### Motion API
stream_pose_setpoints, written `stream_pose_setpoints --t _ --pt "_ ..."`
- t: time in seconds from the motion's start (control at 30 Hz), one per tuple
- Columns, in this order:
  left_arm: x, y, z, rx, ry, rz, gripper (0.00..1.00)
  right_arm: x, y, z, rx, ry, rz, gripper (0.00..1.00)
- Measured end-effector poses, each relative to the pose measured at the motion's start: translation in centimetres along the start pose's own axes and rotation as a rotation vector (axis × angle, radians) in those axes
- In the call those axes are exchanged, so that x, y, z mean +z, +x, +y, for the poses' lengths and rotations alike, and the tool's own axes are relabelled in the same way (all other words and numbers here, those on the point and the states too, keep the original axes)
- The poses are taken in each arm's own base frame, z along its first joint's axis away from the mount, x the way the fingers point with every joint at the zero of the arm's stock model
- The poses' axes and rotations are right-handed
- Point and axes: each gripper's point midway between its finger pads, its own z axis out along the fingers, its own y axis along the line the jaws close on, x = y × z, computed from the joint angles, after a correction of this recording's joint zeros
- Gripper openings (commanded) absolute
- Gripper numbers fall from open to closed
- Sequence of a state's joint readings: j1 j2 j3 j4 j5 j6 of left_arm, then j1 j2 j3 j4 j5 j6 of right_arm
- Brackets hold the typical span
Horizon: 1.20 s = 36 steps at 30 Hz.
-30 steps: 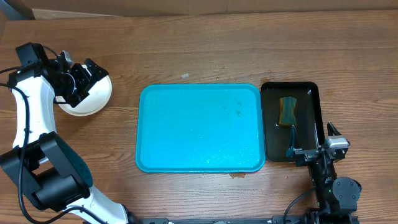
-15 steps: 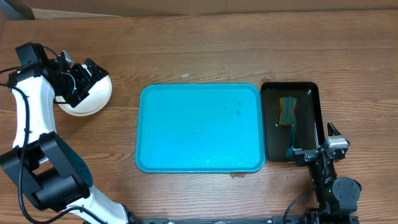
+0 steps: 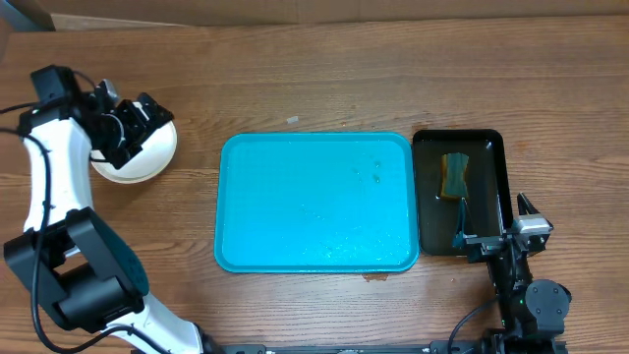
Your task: Clean dirty plates on tray and stack at the side
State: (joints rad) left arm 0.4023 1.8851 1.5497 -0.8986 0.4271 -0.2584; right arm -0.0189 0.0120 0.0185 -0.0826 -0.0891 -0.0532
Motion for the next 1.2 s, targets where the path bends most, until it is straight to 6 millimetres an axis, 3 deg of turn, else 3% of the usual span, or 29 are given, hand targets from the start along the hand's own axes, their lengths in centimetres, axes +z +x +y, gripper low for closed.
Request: stream_pose_setpoints --t 0.1,0.23,0.37,0.5,0.57,0.7,0.77,0.8,0.9,1.0,1.2 --pt "0.4 0.7 -1.5 0.073 -0.074 -0.009 1.00 0.0 0.0 0.0 0.000 0.000 0.000 1.00" --pt "-1.2 2.2 -6.4 0.225 -0.119 -0.076 1.00 0.0 0.0 0.0 0.000 0.000 0.000 1.00" --pt "-6.7 4.7 -13.4 0.394 -0.044 -0.209 1.00 0.0 0.0 0.0 0.000 0.000 0.000 1.00" --pt "-12.8 6.7 -16.9 0.475 0.040 -0.341 1.00 0.0 0.0 0.0 0.000 0.000 0.000 1.00" --pt "-15.6 7.5 -17.7 0.495 0.076 -0.402 1.00 0.0 0.0 0.0 0.000 0.000 0.000 1.00" --pt "-20.6 9.3 -17.5 0.506 0.104 -0.496 1.00 0.0 0.0 0.0 0.000 0.000 0.000 1.00" --pt "-21.9 10.1 -17.0 0.511 0.107 -0.526 1.00 0.0 0.0 0.0 0.000 0.000 0.000 1.00" --pt "-22.1 11.7 -15.3 0.508 0.085 -0.524 1.00 0.0 0.0 0.0 0.000 0.000 0.000 1.00" --pt "-22.2 12.8 -13.8 0.505 0.076 -0.571 1.00 0.0 0.0 0.0 0.000 0.000 0.001 1.00" --pt "-20.4 15.5 -10.2 0.496 0.048 -0.596 1.00 0.0 0.0 0.0 0.000 0.000 0.001 1.00" --pt "-21.0 16.1 -9.5 0.523 0.168 -0.863 1.00 0.0 0.0 0.0 0.000 0.000 0.000 1.00"
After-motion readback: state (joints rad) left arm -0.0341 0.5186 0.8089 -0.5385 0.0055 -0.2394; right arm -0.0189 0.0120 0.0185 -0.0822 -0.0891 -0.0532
